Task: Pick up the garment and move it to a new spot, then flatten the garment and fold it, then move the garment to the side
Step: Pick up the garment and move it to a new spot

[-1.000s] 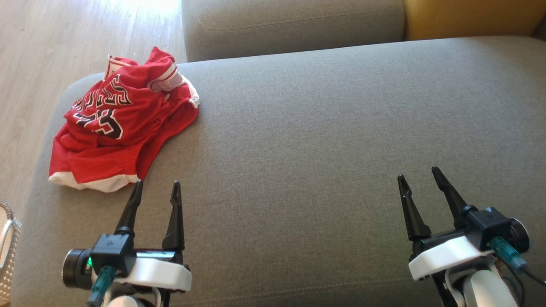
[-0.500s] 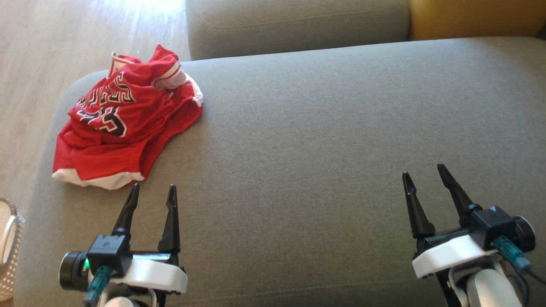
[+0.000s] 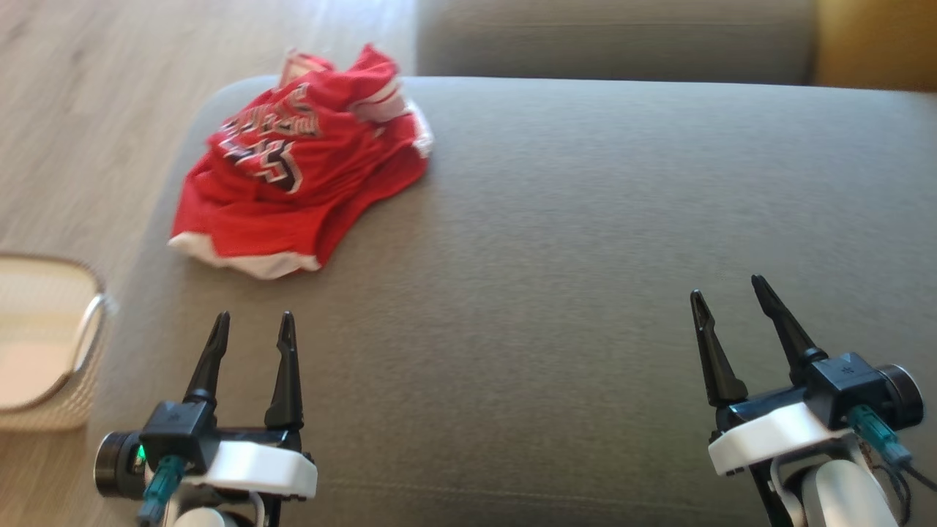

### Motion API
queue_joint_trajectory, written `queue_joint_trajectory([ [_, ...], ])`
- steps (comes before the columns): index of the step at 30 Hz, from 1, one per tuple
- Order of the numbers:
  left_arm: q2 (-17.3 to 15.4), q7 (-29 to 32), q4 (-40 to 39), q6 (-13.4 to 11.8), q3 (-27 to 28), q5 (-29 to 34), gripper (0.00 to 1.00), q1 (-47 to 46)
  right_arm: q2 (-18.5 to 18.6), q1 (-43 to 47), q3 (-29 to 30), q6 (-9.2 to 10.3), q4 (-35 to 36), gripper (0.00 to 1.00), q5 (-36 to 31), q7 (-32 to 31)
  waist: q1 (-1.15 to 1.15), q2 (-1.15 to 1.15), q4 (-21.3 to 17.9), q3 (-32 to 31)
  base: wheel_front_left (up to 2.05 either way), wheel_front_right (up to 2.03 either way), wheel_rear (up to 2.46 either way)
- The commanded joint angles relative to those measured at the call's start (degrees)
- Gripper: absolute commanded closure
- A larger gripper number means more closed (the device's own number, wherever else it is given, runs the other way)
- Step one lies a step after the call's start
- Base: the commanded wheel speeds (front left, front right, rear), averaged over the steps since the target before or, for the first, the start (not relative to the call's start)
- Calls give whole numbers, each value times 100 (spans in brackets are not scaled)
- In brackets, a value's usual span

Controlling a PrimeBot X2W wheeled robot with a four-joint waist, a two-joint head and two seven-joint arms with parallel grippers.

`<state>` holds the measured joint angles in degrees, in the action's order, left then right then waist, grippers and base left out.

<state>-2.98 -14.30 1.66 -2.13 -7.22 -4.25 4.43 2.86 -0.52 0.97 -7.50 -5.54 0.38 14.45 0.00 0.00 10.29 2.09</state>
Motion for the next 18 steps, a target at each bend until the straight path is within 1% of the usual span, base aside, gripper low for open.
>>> queue_joint_trajectory([
  [1, 9, -70, -237, -37, 161, -19, 0, -244, 2, -155, -140, 1, 230, 0, -58, 55, 0, 0, 259, 123, 0, 0, 0],
  [4, 9, -70, -277, -74, 142, -75, 0, -271, 2, -163, -144, 1, 221, 0, -135, 55, 0, 0, 549, 213, 0, 0, 0],
  [9, 10, -70, -333, -142, 208, -143, 0, -308, 2, -266, -197, 1, 200, 0, -252, 55, 0, 0, 880, 374, 0, 0, 0],
  [14, 10, -70, -377, -154, 420, -190, 0, -439, 2, -433, -276, 1, 200, 0, -404, 55, 0, 0, 929, 644, 0, 0, 0],
  [18, 5, -70, -655, 7, 594, -52, 0, -886, 2, -504, -225, 1, 243, 0, -509, 55, 0, 0, 868, 915, 0, 0, 0],
])
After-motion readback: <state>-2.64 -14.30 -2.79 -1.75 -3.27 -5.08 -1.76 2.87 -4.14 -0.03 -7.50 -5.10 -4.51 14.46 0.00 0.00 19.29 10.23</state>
